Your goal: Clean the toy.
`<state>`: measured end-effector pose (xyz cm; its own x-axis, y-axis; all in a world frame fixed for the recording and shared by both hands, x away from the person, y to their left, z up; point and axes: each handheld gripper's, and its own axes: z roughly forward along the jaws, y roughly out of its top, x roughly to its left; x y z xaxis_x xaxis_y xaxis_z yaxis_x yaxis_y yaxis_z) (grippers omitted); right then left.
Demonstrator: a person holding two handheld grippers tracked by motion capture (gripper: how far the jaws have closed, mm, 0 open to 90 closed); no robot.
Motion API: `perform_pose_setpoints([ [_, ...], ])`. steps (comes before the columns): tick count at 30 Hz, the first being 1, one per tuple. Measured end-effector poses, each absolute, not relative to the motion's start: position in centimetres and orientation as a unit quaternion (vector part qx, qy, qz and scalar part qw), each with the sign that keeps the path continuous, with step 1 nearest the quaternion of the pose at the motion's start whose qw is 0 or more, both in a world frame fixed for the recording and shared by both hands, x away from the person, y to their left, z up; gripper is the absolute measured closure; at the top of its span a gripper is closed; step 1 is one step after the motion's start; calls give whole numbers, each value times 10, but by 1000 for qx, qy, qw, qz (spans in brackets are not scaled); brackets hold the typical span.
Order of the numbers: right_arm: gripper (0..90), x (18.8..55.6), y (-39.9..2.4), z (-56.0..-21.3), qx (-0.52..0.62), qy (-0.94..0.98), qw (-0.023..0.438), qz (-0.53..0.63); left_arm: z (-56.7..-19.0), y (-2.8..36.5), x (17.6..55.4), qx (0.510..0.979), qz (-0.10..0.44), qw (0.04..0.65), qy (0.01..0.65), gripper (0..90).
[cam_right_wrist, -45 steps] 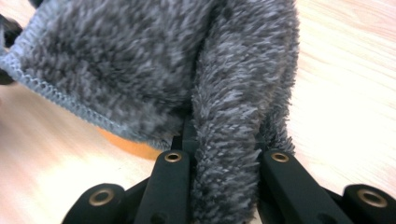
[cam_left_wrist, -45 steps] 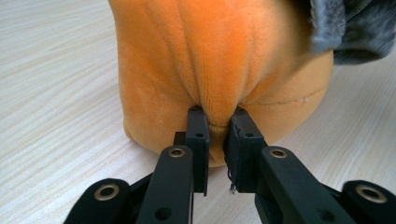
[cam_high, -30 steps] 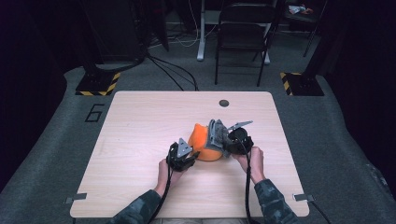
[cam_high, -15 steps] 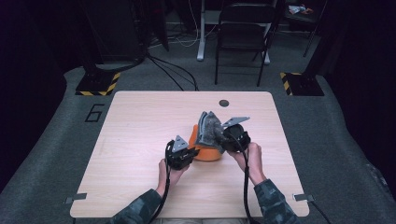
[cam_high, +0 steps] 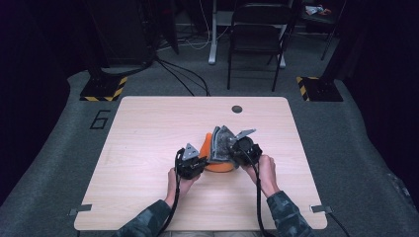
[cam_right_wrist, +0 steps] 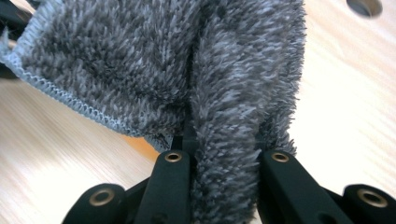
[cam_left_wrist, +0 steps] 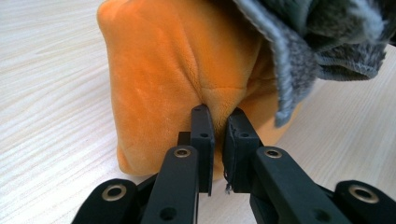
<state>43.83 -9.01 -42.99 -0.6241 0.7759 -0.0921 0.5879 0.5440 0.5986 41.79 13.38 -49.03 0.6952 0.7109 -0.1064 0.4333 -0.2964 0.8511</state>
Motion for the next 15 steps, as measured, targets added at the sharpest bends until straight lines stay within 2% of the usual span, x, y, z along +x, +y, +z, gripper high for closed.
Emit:
perform_pose_setpoints([
  [15,784,454,-111,-475,440,862,146,206,-491,137,421,794,145,469,359,831],
])
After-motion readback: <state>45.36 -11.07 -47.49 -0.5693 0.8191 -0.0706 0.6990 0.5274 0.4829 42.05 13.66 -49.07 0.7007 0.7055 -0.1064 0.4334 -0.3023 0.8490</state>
